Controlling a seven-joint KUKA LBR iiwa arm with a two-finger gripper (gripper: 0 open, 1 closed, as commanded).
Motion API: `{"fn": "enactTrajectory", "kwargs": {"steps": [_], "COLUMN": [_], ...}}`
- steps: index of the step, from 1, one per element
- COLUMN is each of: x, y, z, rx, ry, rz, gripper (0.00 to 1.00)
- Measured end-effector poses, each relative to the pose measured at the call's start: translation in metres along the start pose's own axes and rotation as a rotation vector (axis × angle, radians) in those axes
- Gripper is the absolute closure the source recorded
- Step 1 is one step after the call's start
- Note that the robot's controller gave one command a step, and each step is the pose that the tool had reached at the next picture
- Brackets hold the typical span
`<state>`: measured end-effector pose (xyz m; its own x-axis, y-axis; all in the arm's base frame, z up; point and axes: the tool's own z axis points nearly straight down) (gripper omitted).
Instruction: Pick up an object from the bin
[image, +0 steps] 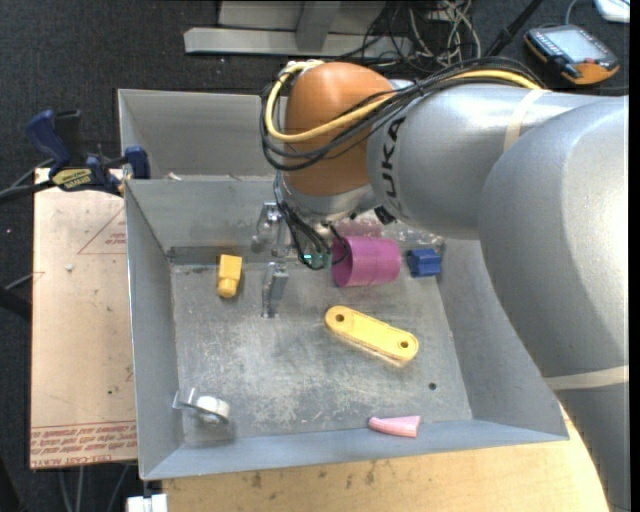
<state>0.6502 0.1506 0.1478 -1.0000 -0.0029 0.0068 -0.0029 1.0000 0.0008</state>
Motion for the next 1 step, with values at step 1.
{"fn": "enactTrajectory", "kwargs": {"steps": [1], "x": [-0.0020], "y": [-0.0007], "z": [-0.0052], "rx": [-0.001], "ry": [-0.008], "rz": [0.003], "gripper": [0.00]}}
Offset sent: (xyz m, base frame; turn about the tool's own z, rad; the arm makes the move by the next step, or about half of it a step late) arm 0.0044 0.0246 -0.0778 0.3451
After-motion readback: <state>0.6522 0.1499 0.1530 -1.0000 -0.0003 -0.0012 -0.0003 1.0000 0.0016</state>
